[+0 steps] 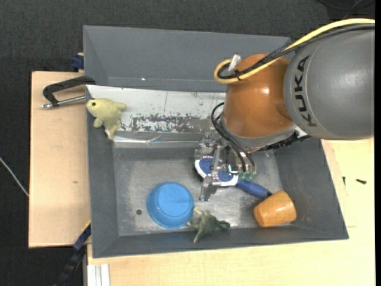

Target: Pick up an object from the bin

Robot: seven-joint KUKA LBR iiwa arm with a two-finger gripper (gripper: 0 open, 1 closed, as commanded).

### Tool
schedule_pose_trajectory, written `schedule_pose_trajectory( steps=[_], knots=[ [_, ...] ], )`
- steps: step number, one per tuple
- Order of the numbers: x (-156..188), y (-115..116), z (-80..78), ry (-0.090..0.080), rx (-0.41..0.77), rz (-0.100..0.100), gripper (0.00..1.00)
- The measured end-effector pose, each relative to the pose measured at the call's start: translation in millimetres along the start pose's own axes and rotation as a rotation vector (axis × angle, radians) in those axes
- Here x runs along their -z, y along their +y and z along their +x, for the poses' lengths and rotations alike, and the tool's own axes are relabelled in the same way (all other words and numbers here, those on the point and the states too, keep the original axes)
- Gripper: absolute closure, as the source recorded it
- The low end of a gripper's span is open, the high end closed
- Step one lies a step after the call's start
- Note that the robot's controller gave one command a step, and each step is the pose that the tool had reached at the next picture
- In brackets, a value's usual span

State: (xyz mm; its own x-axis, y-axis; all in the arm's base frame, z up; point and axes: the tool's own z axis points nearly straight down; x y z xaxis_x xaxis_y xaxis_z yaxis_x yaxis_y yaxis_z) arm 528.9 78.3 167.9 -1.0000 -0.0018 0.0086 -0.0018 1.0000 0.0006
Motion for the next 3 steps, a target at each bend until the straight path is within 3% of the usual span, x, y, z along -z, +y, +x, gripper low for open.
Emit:
schedule_pose_trajectory(
  steps=[1,3],
  knots=[
    [-96,-90,-35.8,-0.025,0.011,0.002,0.00],
    [-94,-72,-23.2,-0.019,-0.388,-0.006,0.00]
  ],
)
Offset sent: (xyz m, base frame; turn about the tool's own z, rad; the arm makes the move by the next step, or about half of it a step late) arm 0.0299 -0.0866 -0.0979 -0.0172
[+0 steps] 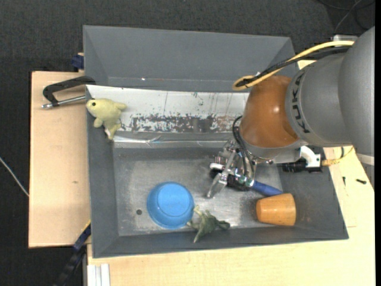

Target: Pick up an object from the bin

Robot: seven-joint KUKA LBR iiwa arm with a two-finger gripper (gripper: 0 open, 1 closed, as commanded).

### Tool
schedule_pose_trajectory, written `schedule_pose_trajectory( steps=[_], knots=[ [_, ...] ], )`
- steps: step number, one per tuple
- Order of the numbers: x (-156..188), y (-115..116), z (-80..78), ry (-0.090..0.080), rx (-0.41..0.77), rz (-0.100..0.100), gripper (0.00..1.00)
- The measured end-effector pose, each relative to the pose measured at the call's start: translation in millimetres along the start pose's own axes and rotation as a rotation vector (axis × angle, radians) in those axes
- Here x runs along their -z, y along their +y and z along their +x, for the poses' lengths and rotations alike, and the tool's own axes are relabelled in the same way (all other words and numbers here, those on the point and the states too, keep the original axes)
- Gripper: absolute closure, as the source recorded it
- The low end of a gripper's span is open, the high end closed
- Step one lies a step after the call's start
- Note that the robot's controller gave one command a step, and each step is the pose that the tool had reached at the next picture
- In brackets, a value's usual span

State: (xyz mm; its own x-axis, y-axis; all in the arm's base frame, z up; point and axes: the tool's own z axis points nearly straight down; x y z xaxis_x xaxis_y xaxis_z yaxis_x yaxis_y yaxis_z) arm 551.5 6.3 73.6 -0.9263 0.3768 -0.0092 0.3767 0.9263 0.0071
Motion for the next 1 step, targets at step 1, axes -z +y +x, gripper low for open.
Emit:
schedule_pose_trajectory(
  steps=[1],
  knots=[
    [-0.4,11.8,3.2,-0.003,-0.089,0.003,0.00]
  ],
)
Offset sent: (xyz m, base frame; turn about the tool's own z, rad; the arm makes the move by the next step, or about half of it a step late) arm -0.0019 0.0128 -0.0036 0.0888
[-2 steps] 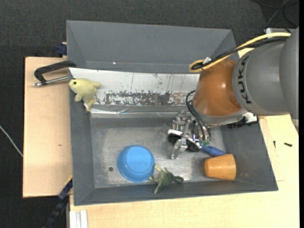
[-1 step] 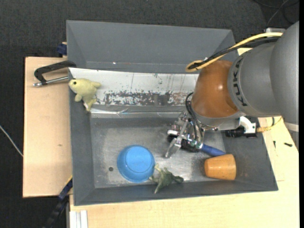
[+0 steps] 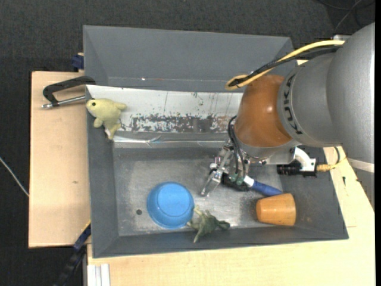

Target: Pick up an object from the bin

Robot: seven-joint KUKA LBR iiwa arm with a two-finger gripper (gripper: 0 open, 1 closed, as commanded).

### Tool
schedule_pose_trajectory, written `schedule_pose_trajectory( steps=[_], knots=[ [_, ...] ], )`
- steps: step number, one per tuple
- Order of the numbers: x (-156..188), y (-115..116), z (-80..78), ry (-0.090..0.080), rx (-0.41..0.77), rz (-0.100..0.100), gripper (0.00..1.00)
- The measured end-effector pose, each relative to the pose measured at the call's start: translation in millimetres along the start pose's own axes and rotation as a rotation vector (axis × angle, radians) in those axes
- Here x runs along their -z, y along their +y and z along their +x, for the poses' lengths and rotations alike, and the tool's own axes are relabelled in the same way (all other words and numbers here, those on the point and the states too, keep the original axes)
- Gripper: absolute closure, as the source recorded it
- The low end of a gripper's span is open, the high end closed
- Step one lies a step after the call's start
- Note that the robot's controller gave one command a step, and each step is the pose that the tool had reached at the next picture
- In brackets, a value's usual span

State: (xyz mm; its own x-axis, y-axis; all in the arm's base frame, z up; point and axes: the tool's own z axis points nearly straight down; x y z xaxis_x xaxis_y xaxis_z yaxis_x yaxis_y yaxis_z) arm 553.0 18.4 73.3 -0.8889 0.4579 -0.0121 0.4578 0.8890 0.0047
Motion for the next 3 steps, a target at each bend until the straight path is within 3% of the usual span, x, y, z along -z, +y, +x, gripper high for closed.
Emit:
schedule_pose_trajectory(
  steps=[1,2,3],
  knots=[
    [-1,7,-3.8,0.009,-0.162,0.001,0.00],
    [2,11,-5.0,0.004,-0.160,-0.007,1.00],
    [45,13,-7.0,0.004,-0.158,0.000,1.00]
  ],
)
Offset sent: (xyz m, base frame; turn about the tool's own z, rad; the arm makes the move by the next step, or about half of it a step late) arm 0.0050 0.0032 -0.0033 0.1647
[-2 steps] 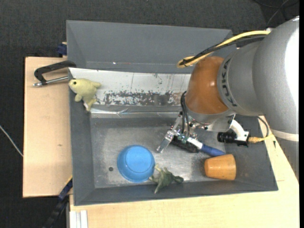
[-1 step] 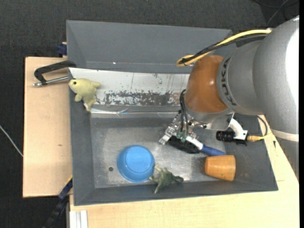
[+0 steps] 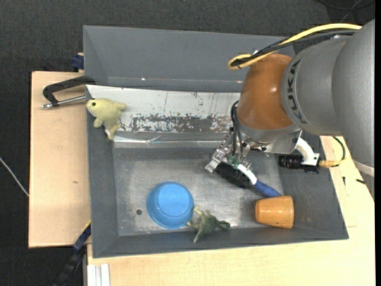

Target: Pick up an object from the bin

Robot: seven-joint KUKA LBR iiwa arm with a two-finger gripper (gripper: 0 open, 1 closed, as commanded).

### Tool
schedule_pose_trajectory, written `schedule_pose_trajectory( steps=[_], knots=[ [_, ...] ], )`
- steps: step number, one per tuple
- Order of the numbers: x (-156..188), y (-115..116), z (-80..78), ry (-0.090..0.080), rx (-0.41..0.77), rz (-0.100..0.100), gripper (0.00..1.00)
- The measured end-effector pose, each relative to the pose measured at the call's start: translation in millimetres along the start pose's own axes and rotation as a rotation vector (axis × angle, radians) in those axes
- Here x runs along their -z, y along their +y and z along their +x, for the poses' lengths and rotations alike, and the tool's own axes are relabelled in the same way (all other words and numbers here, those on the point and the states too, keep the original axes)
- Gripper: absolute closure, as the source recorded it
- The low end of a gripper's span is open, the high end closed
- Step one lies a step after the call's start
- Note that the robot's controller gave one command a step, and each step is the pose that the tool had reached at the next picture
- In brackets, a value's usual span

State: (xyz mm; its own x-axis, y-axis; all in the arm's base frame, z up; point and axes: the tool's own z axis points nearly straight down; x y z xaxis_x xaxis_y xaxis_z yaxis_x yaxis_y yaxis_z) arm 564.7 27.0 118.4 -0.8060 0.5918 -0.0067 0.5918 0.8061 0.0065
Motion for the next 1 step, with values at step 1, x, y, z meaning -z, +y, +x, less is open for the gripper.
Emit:
schedule_pose_trajectory(
  steps=[1],
  knots=[
    [25.4,1.7,-0.9,0.001,0.002,0.001,1.00]
  ],
)
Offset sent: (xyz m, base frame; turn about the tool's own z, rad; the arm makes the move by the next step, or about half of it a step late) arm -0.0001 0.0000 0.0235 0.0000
